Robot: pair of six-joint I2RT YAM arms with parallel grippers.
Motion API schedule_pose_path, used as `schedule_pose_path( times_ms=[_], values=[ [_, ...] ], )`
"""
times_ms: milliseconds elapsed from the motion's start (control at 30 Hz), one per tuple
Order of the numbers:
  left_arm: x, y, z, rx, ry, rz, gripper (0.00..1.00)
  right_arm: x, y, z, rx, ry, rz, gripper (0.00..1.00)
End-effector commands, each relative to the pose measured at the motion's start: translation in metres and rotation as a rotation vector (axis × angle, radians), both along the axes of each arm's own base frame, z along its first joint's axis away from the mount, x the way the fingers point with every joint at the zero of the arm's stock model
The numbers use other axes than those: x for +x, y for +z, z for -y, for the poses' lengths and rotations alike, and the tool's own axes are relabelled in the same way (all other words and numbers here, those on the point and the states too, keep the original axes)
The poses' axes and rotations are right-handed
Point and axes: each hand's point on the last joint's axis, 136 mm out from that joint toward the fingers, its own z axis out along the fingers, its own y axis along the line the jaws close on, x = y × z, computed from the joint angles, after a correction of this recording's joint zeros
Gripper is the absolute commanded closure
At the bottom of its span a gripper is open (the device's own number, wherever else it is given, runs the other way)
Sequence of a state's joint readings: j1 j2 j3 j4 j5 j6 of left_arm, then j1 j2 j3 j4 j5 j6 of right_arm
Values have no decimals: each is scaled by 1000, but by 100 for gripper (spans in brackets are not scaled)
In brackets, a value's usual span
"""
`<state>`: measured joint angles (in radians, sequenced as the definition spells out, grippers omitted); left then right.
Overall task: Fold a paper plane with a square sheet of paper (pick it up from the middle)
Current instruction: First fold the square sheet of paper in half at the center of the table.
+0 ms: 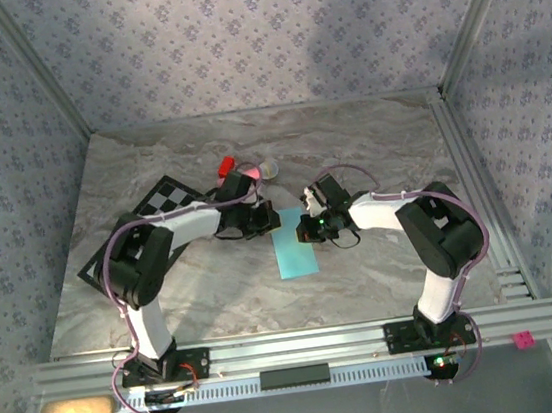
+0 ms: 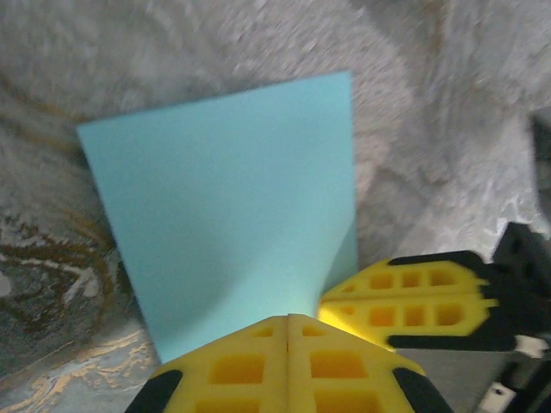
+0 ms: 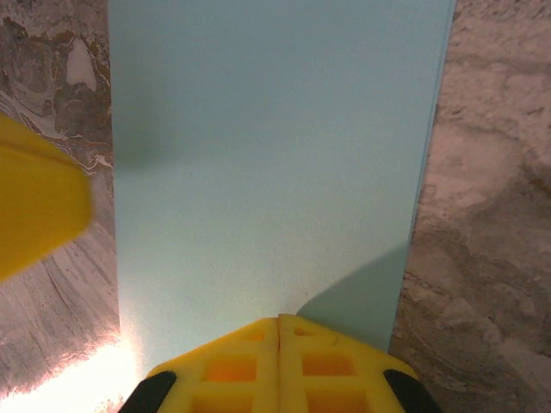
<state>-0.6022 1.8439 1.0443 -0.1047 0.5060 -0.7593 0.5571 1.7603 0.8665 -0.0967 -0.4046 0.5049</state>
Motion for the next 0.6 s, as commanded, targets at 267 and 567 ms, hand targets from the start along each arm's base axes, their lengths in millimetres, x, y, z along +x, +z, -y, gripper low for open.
schedule_pose_path(
  times_ms=[267,567],
  values=[
    [-24,-58,-25,96,-61,-21,93,-69,-70,67,-330,-45,-274,100],
    [-16,-21,-21,0,-51,18,89,-69,-69,67,-332,-43,-274,100]
  ],
)
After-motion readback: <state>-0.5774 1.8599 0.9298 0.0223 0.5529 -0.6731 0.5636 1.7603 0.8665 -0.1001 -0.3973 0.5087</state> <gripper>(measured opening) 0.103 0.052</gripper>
